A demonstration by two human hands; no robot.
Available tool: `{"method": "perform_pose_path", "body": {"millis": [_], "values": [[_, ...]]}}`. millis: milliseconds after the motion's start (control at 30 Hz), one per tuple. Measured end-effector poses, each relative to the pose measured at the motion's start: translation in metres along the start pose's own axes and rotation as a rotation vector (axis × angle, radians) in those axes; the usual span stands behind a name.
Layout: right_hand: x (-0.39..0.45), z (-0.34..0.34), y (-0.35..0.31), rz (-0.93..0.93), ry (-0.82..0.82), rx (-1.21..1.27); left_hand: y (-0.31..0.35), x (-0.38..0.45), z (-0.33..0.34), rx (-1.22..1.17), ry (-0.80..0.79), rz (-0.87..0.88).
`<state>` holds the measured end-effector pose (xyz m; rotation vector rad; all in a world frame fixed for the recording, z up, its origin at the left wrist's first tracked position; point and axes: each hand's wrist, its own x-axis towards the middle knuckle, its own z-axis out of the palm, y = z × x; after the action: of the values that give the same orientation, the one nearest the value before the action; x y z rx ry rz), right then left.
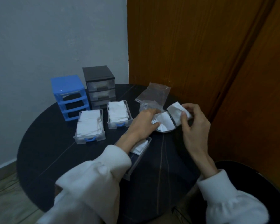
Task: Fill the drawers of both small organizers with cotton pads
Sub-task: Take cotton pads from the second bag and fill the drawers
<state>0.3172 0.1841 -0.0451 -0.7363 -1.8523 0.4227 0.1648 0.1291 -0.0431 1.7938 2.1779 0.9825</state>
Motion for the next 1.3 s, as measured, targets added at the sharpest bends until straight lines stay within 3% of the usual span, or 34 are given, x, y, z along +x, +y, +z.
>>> {"method": "perform_pose_path", "body": {"millis": [233,433,733,1033,1300], "values": [[0.001,-0.004,-0.013,-0.003,0.037,0.098,-0.003,-0.002,-0.007,-0.104,0.014,-0.035],[-0.01,0.008,-0.032,-0.023,-0.163,0.201,-0.015,-0.029,-0.04,-0.141,0.056,-0.056],[-0.026,0.034,-0.044,0.153,-0.412,0.414,-0.051,-0.093,-0.042,-0.37,0.103,-0.205],[-0.033,0.034,-0.058,0.256,-0.575,0.466,-0.055,-0.105,-0.038,-0.577,0.08,-0.251],[-0.044,0.039,-0.071,0.205,-0.734,0.41,-0.057,-0.109,-0.04,-0.738,0.071,-0.35]]}}
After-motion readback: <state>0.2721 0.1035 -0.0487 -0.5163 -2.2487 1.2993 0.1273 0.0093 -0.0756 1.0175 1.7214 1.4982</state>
